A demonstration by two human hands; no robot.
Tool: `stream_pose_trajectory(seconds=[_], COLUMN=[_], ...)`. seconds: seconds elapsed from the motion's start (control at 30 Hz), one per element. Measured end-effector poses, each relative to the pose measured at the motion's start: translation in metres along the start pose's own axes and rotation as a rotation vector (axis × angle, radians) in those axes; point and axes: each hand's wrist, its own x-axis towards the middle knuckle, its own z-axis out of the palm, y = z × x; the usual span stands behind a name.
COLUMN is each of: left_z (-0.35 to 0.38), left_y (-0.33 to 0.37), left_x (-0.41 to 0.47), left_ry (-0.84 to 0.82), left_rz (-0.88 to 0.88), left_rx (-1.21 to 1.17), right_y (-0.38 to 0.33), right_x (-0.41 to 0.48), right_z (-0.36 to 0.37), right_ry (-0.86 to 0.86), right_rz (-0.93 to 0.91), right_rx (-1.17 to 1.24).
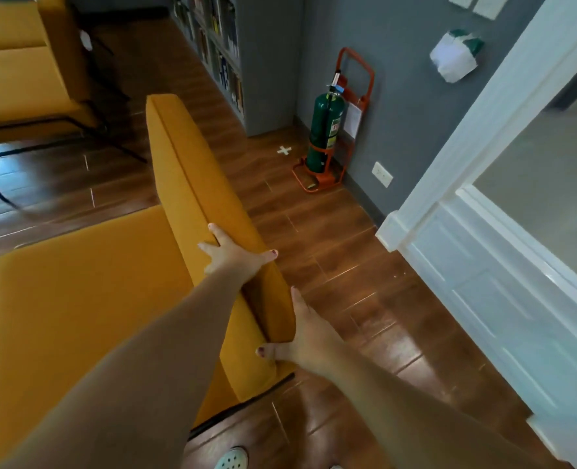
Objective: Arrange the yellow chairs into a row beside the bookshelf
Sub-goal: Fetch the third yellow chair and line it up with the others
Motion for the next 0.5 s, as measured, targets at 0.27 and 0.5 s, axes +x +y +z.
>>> stream_pose_trajectory(seconds=[0.27, 0.5], left_z=[0.01, 0.009], left_y=[-0.001, 0.0], left_x=[0.006, 0.003], left_ry=[0.139, 0.151], left_rz=[0.002, 0.033], left_rx=[-0.141, -0.155], right_y=[0.006, 0.007], right_x=[0.015, 0.017], right_z=[0.008, 0.012], right_ry=[0.107, 0.159], right_rz=[-0.063, -0.102], right_rx=[0.034, 0.036])
